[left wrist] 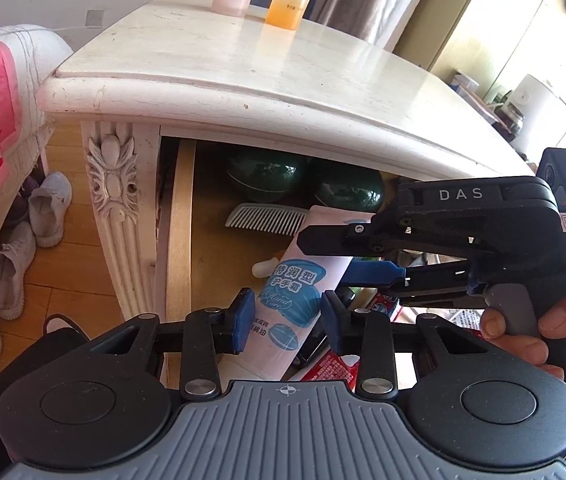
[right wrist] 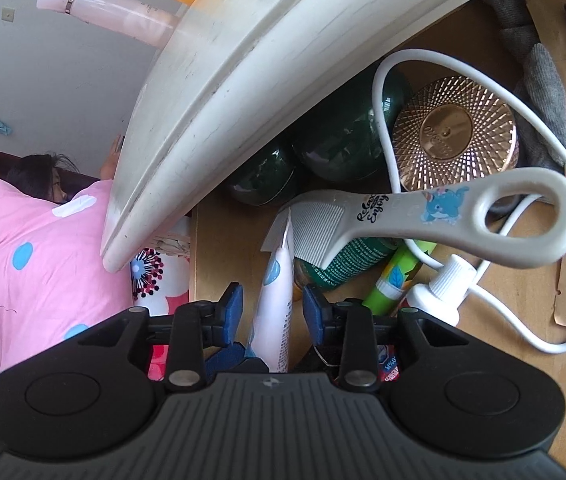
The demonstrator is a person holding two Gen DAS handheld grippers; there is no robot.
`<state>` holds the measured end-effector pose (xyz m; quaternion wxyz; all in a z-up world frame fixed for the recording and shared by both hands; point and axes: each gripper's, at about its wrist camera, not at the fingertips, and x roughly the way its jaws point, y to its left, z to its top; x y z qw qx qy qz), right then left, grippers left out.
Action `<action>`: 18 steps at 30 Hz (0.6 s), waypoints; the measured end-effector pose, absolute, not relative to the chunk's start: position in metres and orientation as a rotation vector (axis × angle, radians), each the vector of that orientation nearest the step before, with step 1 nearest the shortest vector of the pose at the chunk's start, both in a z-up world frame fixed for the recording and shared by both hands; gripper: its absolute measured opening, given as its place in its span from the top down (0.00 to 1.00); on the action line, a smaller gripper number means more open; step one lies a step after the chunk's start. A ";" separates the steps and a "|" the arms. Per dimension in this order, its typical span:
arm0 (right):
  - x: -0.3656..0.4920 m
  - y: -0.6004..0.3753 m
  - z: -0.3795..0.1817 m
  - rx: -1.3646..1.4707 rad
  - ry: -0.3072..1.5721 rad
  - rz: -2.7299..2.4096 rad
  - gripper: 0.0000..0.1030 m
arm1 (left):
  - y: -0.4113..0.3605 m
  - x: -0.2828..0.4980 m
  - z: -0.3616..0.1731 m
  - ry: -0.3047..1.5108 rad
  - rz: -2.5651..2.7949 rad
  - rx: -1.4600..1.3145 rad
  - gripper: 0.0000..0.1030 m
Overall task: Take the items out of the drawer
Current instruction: 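Pull the pink hand cream tube up out of the drawer with the right tool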
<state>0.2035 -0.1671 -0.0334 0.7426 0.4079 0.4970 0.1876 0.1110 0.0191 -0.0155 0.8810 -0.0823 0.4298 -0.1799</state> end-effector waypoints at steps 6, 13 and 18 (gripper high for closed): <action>0.203 -0.157 -0.031 0.857 1.085 0.405 0.78 | 0.024 0.108 -0.015 0.887 -0.404 -0.196 0.64; 0.195 -0.161 -0.023 0.846 1.049 0.397 0.79 | 0.028 0.102 -0.013 0.889 -0.427 -0.193 0.63; 0.192 -0.165 -0.015 0.821 1.011 0.401 0.79 | 0.023 0.097 -0.008 0.882 -0.446 -0.160 0.61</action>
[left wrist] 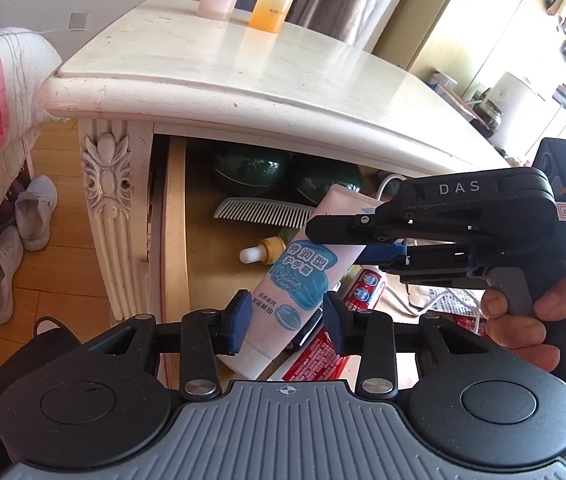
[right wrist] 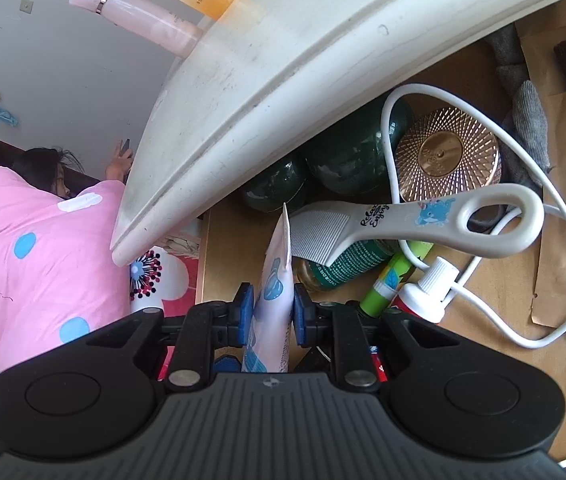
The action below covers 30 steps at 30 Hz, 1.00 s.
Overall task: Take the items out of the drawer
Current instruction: 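Pull the pink hand cream tube up out of the drawer with the right tool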
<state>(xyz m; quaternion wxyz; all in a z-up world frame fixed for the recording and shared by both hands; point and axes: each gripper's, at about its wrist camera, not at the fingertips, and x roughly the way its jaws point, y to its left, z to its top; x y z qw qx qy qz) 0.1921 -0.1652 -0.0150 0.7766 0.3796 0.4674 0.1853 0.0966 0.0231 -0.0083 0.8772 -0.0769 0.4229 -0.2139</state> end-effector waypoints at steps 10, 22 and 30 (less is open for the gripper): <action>0.184 -0.186 -0.012 0.829 0.978 0.400 0.80 | 0.009 0.098 -0.003 0.896 -0.464 -0.014 0.60; 0.173 -0.219 -0.028 0.894 0.977 0.412 0.80 | -0.020 0.113 -0.004 0.926 -0.521 0.227 0.52; 0.178 -0.219 -0.034 0.938 0.986 0.430 0.80 | -0.034 0.119 -0.011 0.967 -0.533 0.314 0.49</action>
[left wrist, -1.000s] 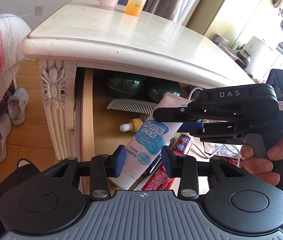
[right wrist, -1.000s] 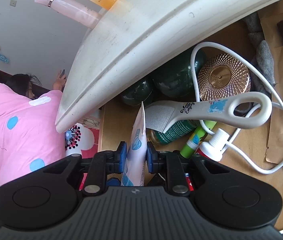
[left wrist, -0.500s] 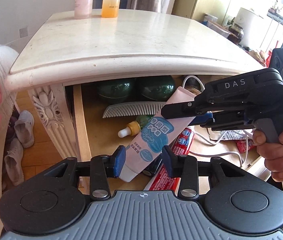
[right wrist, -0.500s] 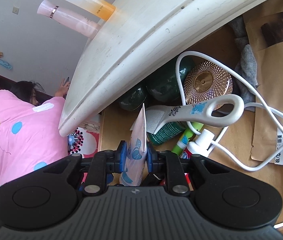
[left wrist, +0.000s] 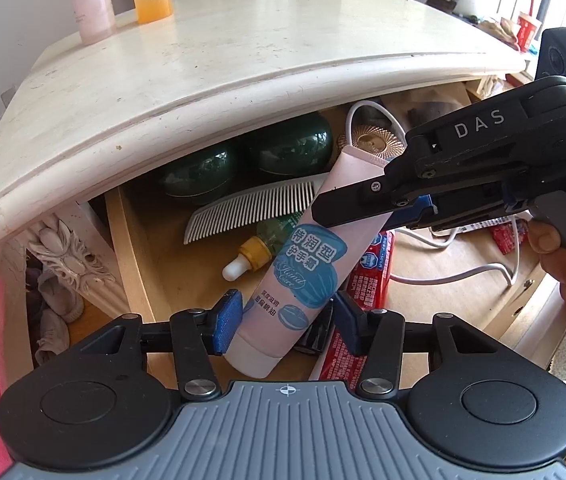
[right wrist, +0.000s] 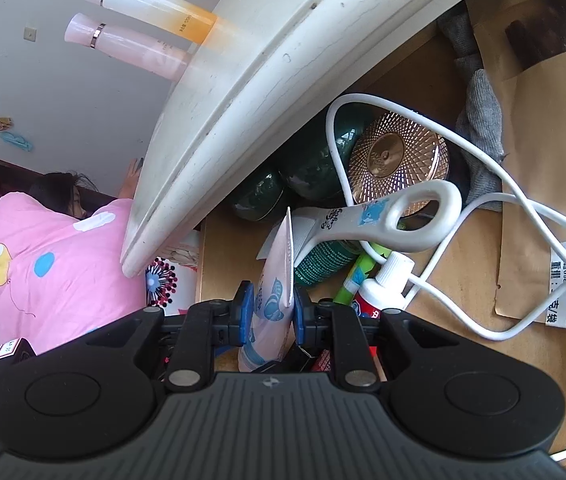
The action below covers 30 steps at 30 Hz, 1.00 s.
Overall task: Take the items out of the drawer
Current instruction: 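Pull the pink hand cream tube up out of the drawer with the right tool, then carry the hand cream tube up over the nightstand top with the right tool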
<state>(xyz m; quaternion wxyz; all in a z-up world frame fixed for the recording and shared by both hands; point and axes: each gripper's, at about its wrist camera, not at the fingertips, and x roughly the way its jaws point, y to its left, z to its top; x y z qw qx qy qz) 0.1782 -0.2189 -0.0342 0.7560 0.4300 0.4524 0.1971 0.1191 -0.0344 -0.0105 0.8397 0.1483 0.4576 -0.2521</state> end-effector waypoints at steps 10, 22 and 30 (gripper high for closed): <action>0.178 -0.219 -0.033 0.954 0.974 0.469 0.80 | -0.040 0.118 -0.017 0.999 -0.494 0.362 0.52; 0.172 -0.211 -0.011 0.878 0.912 0.508 0.80 | -0.037 0.102 -0.008 0.951 -0.452 0.289 0.55; 0.158 -0.206 0.014 0.787 0.847 0.520 0.81 | -0.037 0.084 0.005 0.893 -0.434 0.225 0.56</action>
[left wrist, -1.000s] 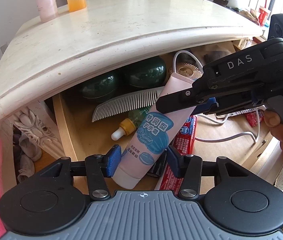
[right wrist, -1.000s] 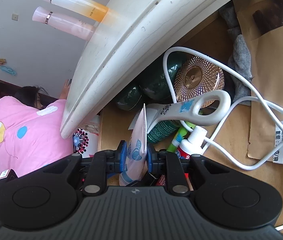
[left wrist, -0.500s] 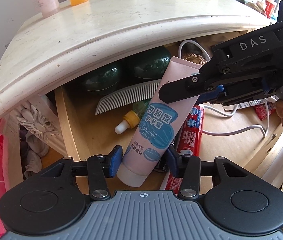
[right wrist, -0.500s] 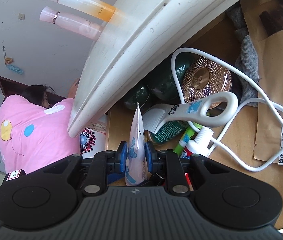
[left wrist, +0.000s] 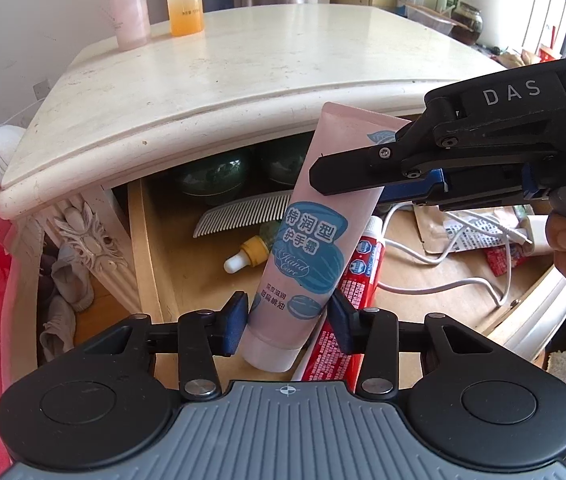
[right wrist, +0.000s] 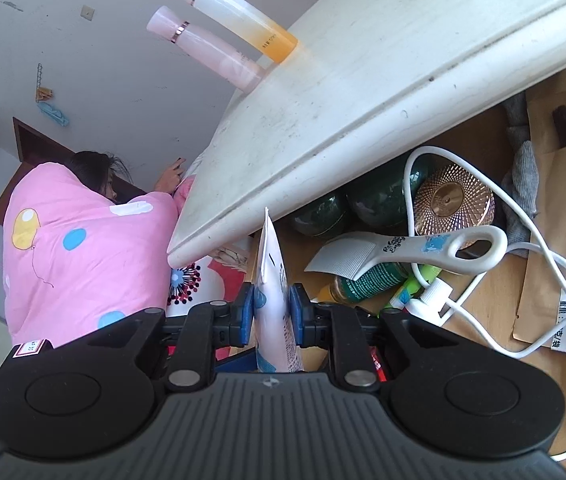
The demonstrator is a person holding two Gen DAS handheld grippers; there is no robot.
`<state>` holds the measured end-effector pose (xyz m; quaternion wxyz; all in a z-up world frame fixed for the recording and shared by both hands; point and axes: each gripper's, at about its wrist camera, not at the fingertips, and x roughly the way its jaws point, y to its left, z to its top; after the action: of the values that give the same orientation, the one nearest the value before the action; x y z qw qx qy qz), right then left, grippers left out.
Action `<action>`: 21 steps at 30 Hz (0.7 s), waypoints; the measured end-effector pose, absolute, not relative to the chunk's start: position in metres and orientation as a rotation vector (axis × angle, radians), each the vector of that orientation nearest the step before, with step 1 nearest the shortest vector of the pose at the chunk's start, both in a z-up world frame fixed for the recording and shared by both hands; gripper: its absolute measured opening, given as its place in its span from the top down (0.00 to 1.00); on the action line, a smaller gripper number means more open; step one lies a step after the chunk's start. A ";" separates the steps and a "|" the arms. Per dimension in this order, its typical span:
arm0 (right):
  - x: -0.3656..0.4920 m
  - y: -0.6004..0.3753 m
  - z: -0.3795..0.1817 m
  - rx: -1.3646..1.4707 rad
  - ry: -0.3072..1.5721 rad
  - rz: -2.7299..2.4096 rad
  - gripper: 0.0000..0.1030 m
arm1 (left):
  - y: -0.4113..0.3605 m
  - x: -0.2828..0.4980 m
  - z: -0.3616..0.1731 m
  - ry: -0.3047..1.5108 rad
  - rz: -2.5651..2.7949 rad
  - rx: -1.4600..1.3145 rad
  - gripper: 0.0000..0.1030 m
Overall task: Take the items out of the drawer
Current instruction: 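Carry the hand cream tube up over the nightstand top with the right tool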
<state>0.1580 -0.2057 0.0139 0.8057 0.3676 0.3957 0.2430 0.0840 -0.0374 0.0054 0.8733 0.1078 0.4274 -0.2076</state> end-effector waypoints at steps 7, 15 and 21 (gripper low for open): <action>0.144 -0.205 0.044 0.681 0.774 0.547 0.81 | -0.043 0.069 0.022 0.834 -0.419 0.184 0.57; 0.138 -0.214 0.080 0.569 0.715 0.586 0.81 | -0.054 0.060 0.042 0.778 -0.448 0.191 0.61; 0.137 -0.222 0.102 0.511 0.683 0.601 0.81 | -0.062 0.062 0.056 0.737 -0.473 0.199 0.61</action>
<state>0.1372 -0.2217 0.1024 0.8669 0.2440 0.3264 0.2871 0.0615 -0.0620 0.0560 0.9009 0.0963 0.3562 -0.2287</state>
